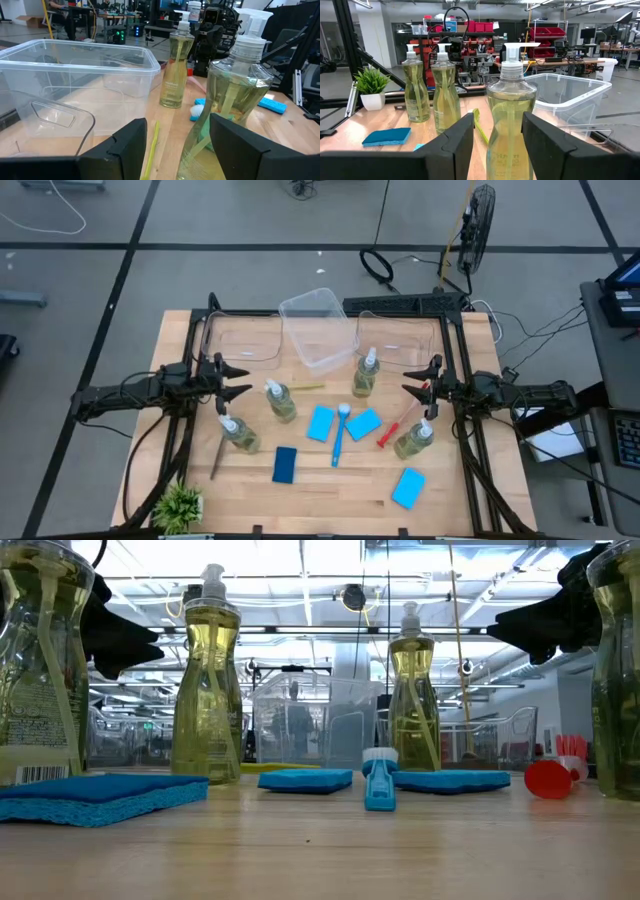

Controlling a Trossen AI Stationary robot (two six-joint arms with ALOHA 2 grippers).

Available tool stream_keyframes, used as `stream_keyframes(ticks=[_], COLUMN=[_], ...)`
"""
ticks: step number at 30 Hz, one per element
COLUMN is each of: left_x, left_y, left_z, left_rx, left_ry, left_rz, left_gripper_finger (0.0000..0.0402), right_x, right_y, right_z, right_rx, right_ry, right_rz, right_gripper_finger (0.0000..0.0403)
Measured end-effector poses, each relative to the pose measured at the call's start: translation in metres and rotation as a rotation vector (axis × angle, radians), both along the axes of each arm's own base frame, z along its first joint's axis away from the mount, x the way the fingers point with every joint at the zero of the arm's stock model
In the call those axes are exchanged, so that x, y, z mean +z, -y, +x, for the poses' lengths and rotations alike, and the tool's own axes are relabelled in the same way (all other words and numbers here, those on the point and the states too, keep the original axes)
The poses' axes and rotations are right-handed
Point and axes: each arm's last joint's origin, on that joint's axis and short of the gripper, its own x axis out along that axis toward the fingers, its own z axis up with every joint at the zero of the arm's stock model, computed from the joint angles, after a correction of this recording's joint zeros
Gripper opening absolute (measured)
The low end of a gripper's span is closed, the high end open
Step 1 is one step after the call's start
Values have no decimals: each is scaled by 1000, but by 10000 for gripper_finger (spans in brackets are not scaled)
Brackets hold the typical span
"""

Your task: Pick & Place Kitchen Sink Supplies

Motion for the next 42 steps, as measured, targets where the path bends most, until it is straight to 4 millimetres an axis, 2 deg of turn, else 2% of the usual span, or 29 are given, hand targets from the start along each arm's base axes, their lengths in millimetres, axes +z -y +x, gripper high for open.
stream_keyframes(ticks=[5, 15, 21, 32, 36, 42], left_x=[0, 0, 0, 0, 0, 0], left_y=[0, 0, 0, 0, 0, 0], left_z=[0, 0, 0, 0, 0, 0], left_rx=[0, 0, 0, 0, 0, 0], left_ry=[0, 0, 0, 0, 0, 0], left_rz=[0, 0, 0, 0, 0, 0], left_gripper_finger=[214, 214, 214, 214, 214, 214], right_x=[0, 0, 2, 38, 32, 47], right_y=[0, 0, 0, 4, 4, 2], right_z=[0, 0, 0, -13, -6, 10], right_rx=[0, 17, 21, -75, -70, -69], right_ry=[1, 39, 64, 466, 352, 140], right_rz=[5, 183, 206, 230, 281, 273], right_gripper_finger=[155, 155, 155, 155, 155, 155])
